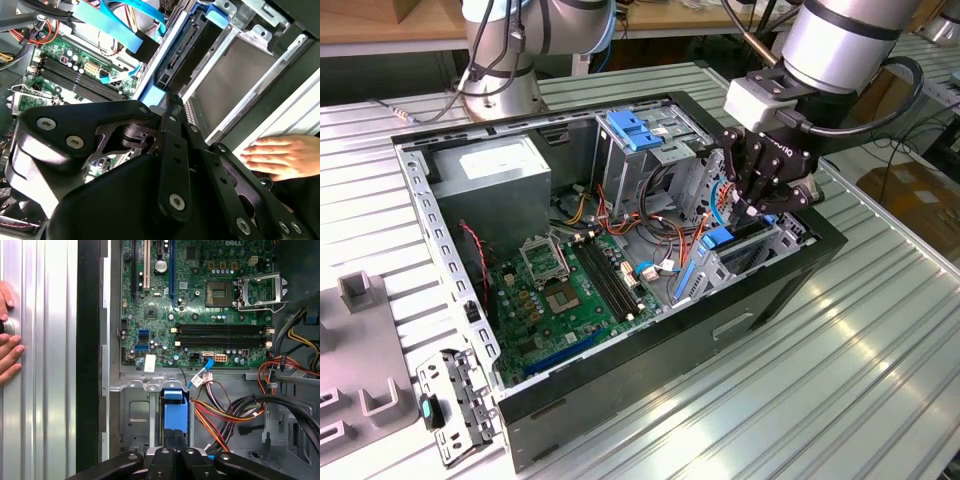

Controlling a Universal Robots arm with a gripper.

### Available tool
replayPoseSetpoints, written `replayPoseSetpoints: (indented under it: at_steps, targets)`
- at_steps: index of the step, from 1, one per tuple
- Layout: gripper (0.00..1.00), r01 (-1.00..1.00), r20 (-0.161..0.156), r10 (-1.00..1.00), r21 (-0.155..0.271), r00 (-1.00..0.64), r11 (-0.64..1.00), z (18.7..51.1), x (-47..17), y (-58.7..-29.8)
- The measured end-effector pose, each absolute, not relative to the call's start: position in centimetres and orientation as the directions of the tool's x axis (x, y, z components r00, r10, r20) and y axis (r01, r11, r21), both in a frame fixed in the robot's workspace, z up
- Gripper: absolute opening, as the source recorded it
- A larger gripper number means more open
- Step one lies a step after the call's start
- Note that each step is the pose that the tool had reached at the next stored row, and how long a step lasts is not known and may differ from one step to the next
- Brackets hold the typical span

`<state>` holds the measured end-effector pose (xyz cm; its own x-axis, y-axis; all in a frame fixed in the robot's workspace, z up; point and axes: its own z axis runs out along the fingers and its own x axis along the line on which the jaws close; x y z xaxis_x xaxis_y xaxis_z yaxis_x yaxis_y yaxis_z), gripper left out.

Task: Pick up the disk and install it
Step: 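Insert the first disk wire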

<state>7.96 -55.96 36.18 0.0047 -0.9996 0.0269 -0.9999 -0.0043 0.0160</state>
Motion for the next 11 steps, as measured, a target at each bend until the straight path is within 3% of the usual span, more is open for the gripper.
replayPoseSetpoints:
  at_steps: [11]
  targets:
    - [0.11,-0.997,0.027,-0.997,0.023,0.070,-0.069,36.2,10.9,-55.9]
